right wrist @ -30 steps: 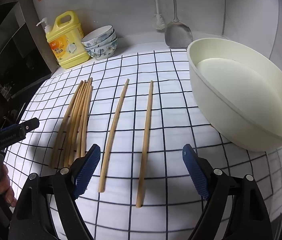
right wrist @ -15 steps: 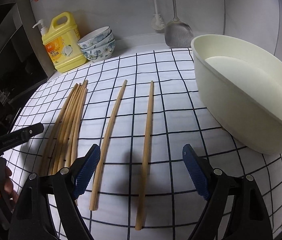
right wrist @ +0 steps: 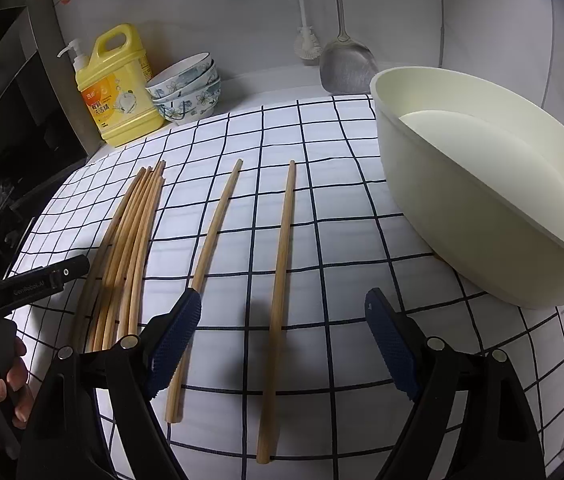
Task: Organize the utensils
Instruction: 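Move the left tool toward the chopstick bundle while the right tool approaches a loose chopstick, then close the left tool on one chopstick while the right tool closes on another, then lift and carry the held chopsticks with both tools over the cream basin, then open both tools to drop the chopsticks into the cream basin, then move both open tools back to the chopsticks on the grid mat, then close the left tool on a chopstick while the right tool grasps another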
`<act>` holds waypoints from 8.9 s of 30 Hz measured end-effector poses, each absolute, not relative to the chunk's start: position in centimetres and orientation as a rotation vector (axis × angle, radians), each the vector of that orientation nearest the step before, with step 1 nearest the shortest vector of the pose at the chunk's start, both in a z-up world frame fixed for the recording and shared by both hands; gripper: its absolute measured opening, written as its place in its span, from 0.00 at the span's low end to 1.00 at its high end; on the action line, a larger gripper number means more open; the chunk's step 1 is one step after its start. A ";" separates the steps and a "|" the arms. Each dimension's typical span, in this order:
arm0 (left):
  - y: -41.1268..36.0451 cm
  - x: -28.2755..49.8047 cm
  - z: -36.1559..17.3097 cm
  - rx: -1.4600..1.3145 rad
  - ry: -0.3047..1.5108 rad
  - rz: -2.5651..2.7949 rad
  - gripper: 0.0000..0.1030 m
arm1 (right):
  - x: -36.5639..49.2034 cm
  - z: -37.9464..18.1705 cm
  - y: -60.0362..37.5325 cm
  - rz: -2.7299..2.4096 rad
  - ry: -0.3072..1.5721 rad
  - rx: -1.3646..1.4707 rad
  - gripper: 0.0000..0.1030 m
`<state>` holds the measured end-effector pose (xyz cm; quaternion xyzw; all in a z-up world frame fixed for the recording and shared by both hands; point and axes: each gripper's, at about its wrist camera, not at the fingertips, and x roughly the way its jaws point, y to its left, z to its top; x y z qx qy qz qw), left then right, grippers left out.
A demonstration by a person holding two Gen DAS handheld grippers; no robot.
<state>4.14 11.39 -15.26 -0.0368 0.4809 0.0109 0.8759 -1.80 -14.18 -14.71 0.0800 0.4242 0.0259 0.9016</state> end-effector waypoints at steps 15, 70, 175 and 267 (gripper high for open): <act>10.8 4.7 -15.8 -0.007 1.020 0.059 0.95 | -0.8 -15.0 -14.2 0.005 0.916 0.128 0.78; 9.7 5.4 -14.2 -0.007 0.976 -0.095 0.07 | 0.8 -15.4 -9.8 0.090 0.942 0.003 0.06; 2.2 3.2 -1.2 0.059 0.966 -0.220 0.94 | -2.7 -3.7 -18.9 -0.020 0.884 0.248 0.62; 11.4 7.1 -15.8 -0.044 1.024 0.105 0.93 | 3.5 -16.8 -8.7 0.062 0.953 -0.012 0.59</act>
